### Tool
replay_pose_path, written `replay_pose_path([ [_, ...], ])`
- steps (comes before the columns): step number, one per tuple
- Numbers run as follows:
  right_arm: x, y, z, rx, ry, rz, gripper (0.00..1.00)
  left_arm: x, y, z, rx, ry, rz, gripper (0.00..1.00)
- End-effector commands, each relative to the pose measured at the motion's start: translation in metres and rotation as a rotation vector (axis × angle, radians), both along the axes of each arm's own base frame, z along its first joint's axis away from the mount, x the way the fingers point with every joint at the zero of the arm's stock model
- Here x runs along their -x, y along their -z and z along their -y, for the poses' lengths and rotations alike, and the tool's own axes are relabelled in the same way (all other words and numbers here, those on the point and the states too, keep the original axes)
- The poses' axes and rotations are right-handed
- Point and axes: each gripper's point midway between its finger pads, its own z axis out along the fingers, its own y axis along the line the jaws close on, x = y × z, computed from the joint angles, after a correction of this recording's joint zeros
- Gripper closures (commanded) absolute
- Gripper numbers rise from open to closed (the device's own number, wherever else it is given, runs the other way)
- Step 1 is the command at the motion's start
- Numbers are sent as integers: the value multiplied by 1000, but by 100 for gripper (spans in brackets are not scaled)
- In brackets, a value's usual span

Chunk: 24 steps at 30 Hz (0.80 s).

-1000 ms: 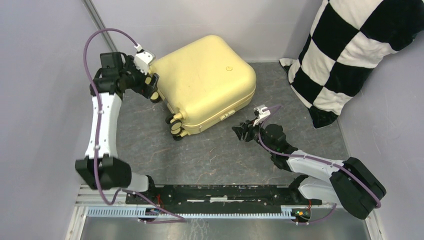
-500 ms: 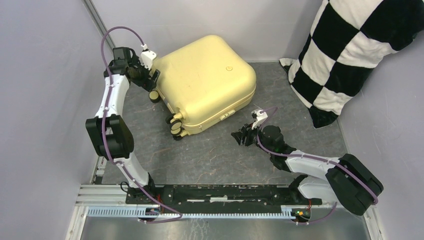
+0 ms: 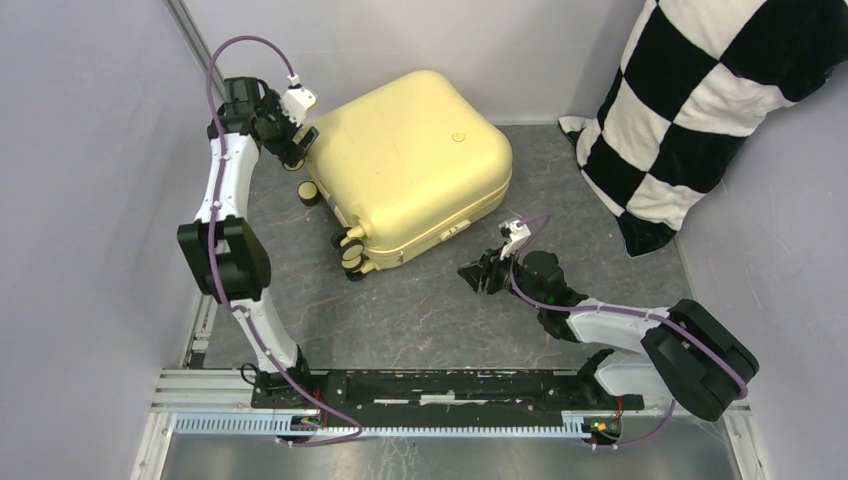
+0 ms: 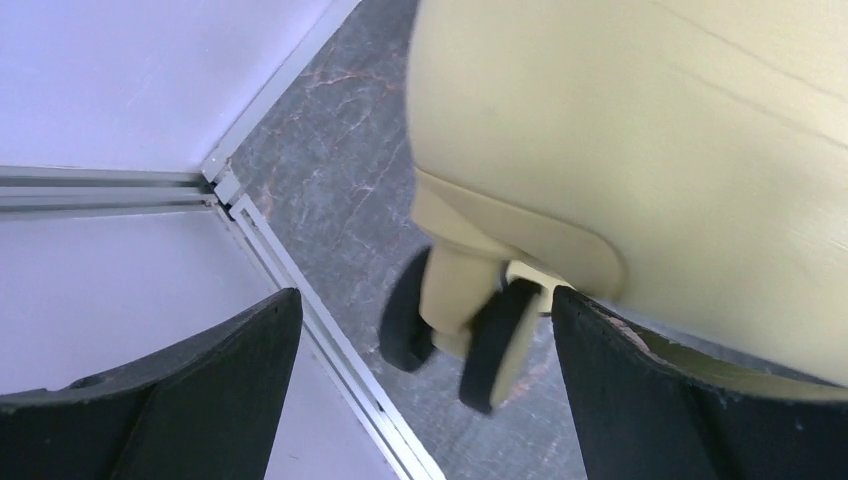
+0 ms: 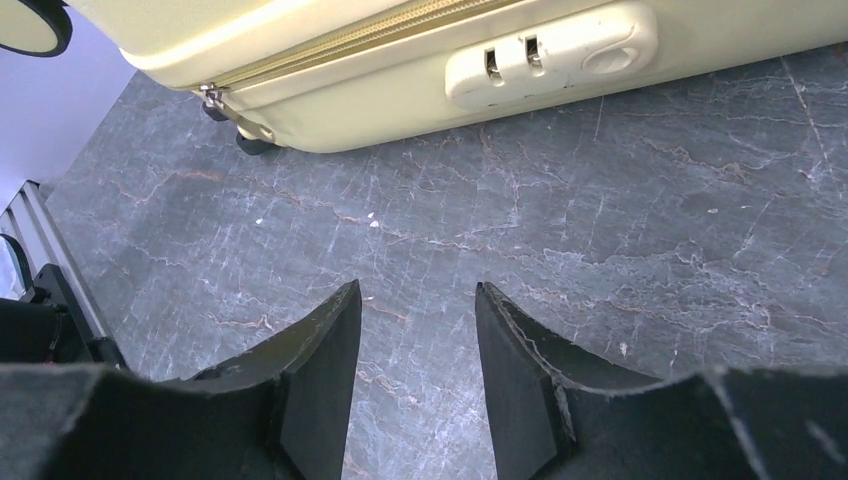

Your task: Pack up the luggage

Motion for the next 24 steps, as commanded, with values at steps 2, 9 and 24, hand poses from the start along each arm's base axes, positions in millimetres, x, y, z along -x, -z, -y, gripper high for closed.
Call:
replay_pose_path([
  [2,-13,-23,-11,-64,11,35,50,-20,13,-6,-14,6,-36,1],
  [9,-33,-32,-28,-91,18,14,54,-9,43,-5,10,27,-138,21],
  [24,-130,-32,-11,-95,123,-20,59,85,36,44,170,156,-237,90],
])
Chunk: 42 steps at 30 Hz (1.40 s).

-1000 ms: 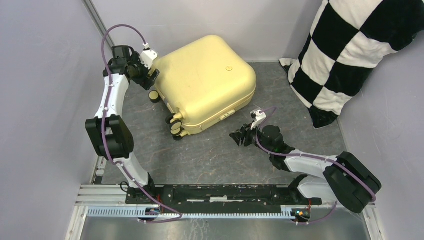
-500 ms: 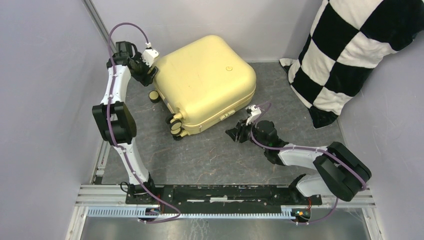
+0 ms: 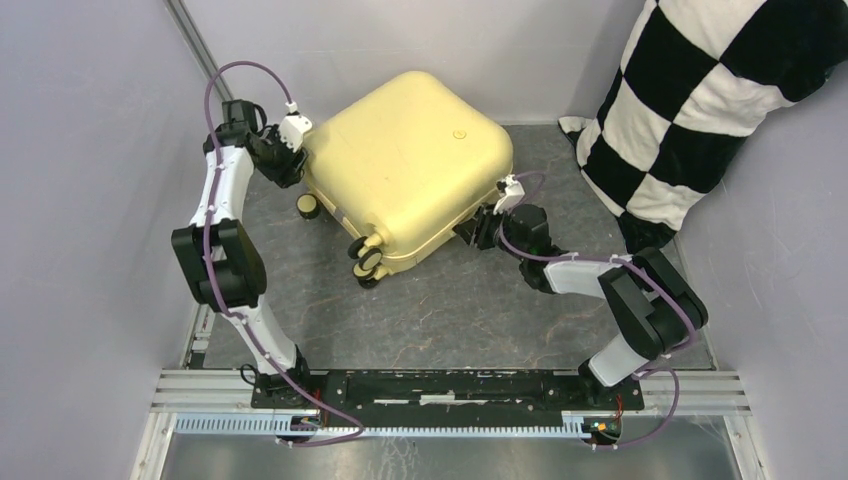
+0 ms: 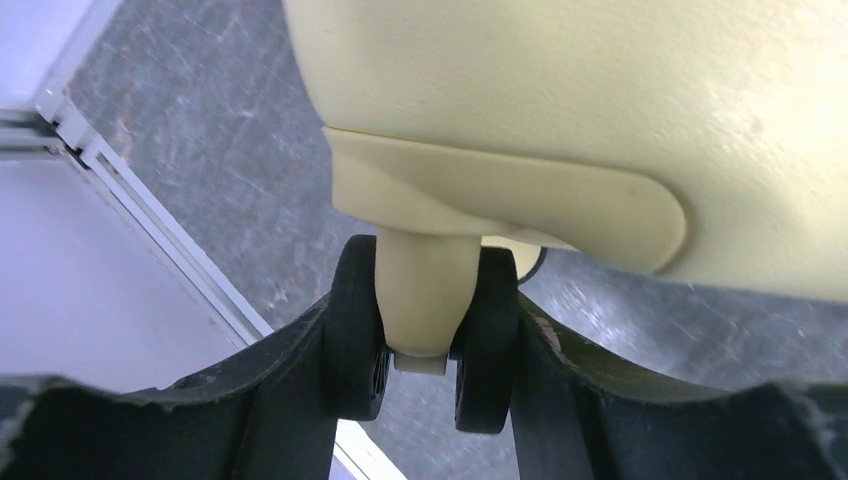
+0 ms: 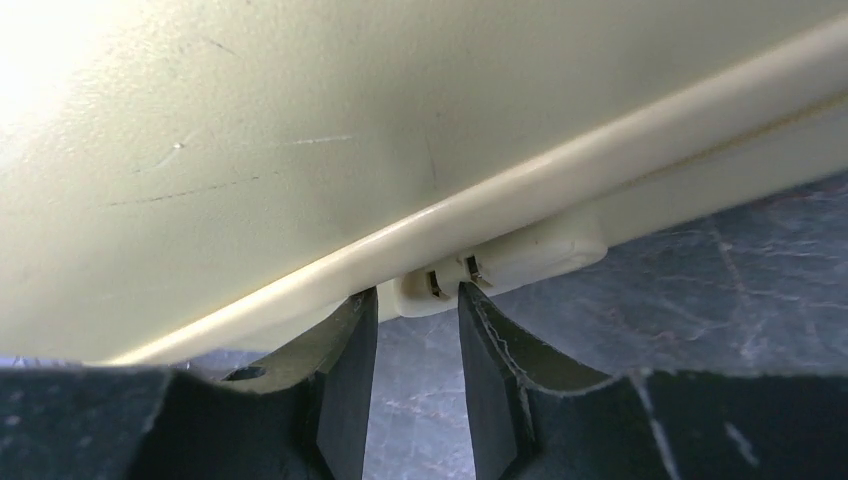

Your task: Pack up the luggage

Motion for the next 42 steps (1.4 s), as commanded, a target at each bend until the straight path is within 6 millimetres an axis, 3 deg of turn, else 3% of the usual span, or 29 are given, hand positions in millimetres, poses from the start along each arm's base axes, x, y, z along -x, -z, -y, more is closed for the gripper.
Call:
replay_pose_path([
  [1,-48,-24,7,-10,30,60,59,67,-13,50,132,124,-95,90],
  [8,-123,-54,32,14,61,119,56,138,-6,67,197,130,-212,91],
  [11,-132,-58,39,82,53,136,54,154,-20,78,256,128,-228,92],
  [13,-120,-47,54,139,68,130,49,157,-33,82,284,113,-214,94],
  [16,-84,-22,79,205,79,134,41,154,-51,85,310,95,-178,98],
  [18,-57,-4,95,250,76,133,20,152,-62,88,329,87,-159,98],
  [19,-44,3,101,281,66,145,2,151,-67,89,332,84,-149,98],
  [22,-13,10,109,285,55,196,2,145,-78,89,329,61,-104,98],
  [25,0,4,117,156,135,164,2,141,-86,85,304,46,-66,98],
  [26,1,8,116,149,116,132,2,140,-87,84,298,41,-62,98],
  [28,17,10,91,109,-80,159,2,139,-87,82,293,33,-63,98],
  [31,13,14,91,114,-64,155,2,140,-86,84,302,33,-67,98],
  [37,22,-18,58,1,-266,306,2,138,-84,86,308,29,-68,98],
  [42,23,-34,22,-107,-447,315,2,139,-76,88,313,26,-84,98],
])
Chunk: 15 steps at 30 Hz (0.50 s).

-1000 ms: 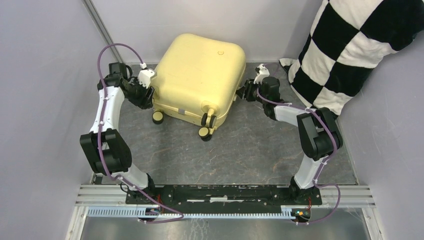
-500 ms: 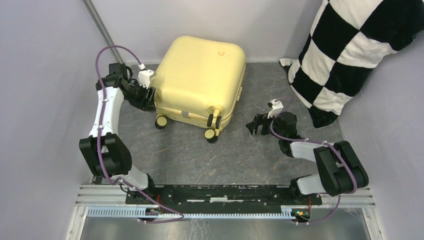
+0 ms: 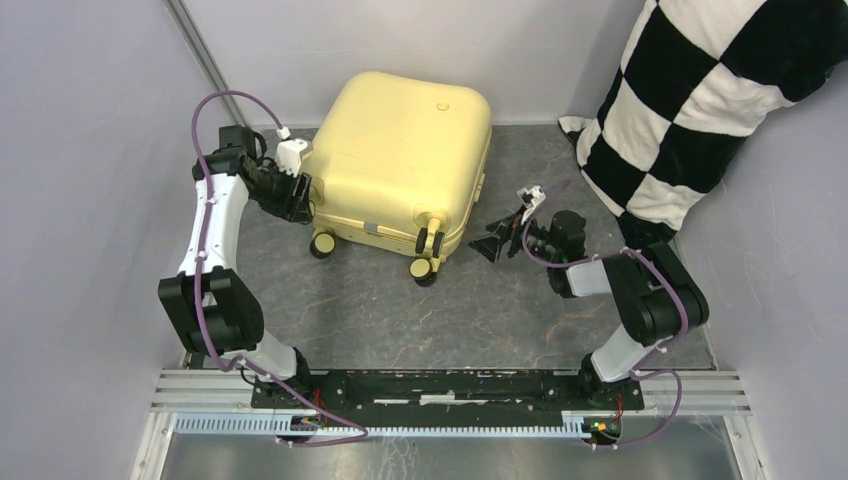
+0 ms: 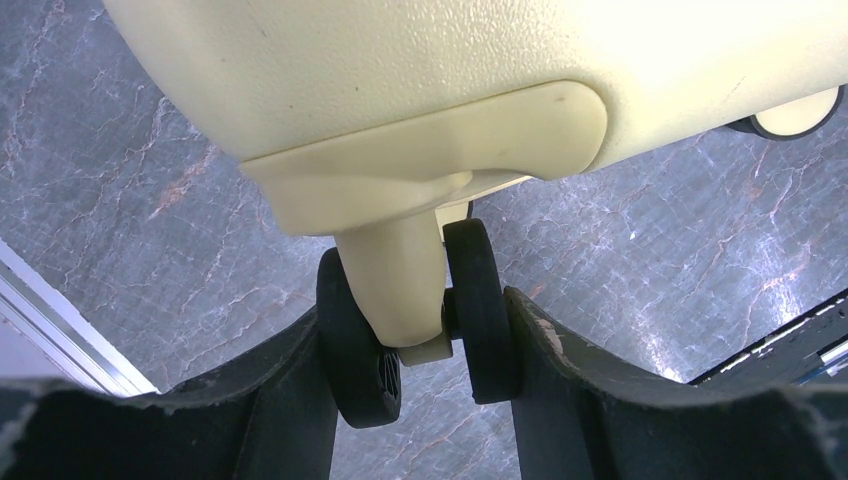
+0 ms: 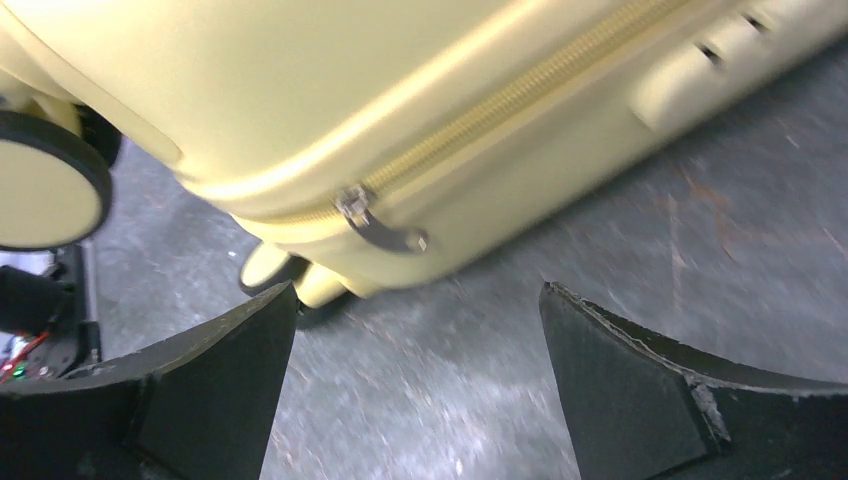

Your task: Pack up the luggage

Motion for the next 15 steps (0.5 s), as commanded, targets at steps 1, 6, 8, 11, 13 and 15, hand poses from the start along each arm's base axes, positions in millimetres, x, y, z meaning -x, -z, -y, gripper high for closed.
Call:
replay_pose_path([
  [1,3,-43,-41,-103,-224,128,2,0,-58,42,95,162,210,98],
  [6,-15,-16,-44,50,-123,84,2,1,-58,43,89,163,217,98],
  [8,-27,-2,-25,126,8,25,2,1,-60,43,86,163,225,98],
  [11,-20,-19,11,151,172,73,2,2,-62,43,82,164,234,98],
  [13,-4,-49,39,13,366,144,2,4,-63,42,75,164,238,98],
  [15,5,-33,90,-128,714,-81,2,5,-62,40,60,169,243,98],
])
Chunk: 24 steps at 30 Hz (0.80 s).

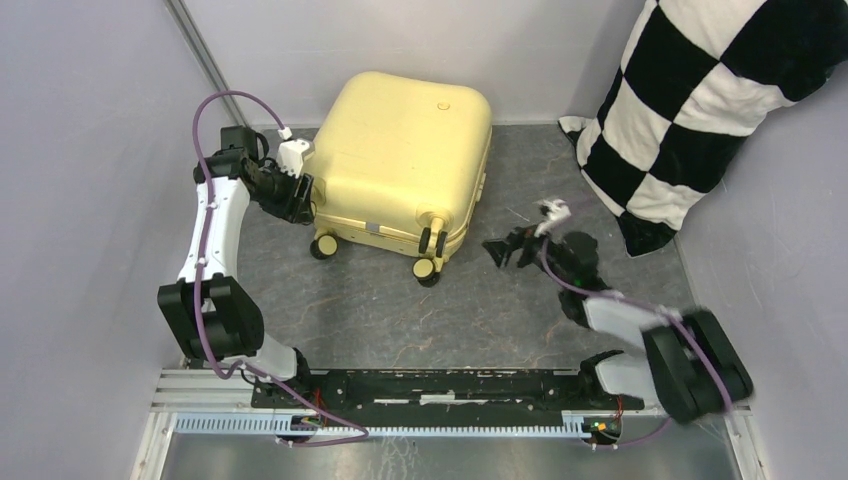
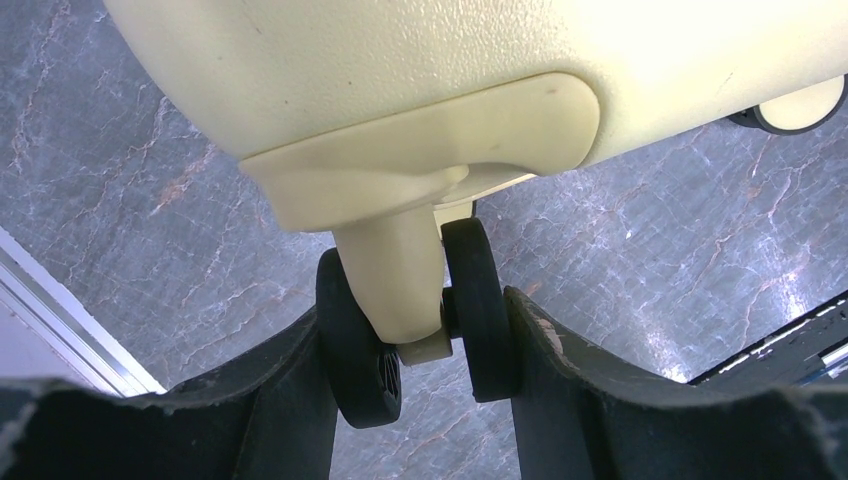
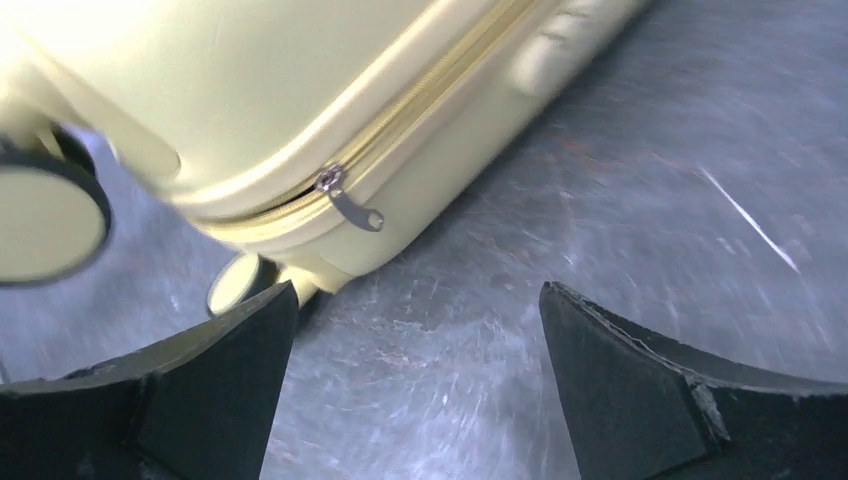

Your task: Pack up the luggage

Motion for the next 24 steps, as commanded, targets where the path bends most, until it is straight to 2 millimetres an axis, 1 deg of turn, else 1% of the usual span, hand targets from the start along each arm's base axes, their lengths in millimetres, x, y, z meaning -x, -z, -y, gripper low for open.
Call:
replay_pose_path([
  [1,0,-18,79,-221,529,-29,4,2,-57,36,67,176,230,98],
  [2,-5,-24,78,-140,486,35,19,2,-56,36,66,176,228,98],
  [3,-13,-7,83,-13,516,-44,34,3,-55,36,67,175,225,98],
  [4,-24,2,89,100,565,-113,50,4,-54,37,73,175,221,98],
  [5,-29,14,92,184,574,-171,63,4,-54,38,79,178,220,98],
  [6,-33,17,92,228,578,-214,61,4,-53,39,86,178,218,98],
  [7,-35,19,94,259,593,-236,54,3,-53,40,93,174,216,98],
  [8,-34,21,97,278,608,-243,35,2,-52,41,99,173,217,98],
  [9,-33,19,97,272,607,-227,4,2,-53,41,102,172,217,98],
  [10,-33,16,93,258,579,-201,2,2,-53,42,108,172,216,98],
  [11,-30,13,83,236,518,-169,2,2,-53,43,111,175,215,98],
  [14,-27,-8,49,141,328,-43,2,1,-53,43,112,172,217,98],
  [15,-27,-13,37,131,267,-25,4,1,-53,42,111,170,218,98],
  [17,-25,-15,11,135,131,-2,6,1,-52,43,115,169,214,98],
  [18,-23,-11,-3,160,51,17,7,1,-52,43,116,167,211,98],
  [19,-20,-9,-13,173,4,37,4,1,-51,43,118,167,210,98],
  [20,-19,-9,-19,172,-17,64,2,1,-51,44,120,166,210,98],
  [22,-19,-11,-24,146,-32,90,2,1,-52,45,123,167,211,98],
  [24,-16,-17,-34,130,-95,118,2,1,-51,46,125,169,209,98],
])
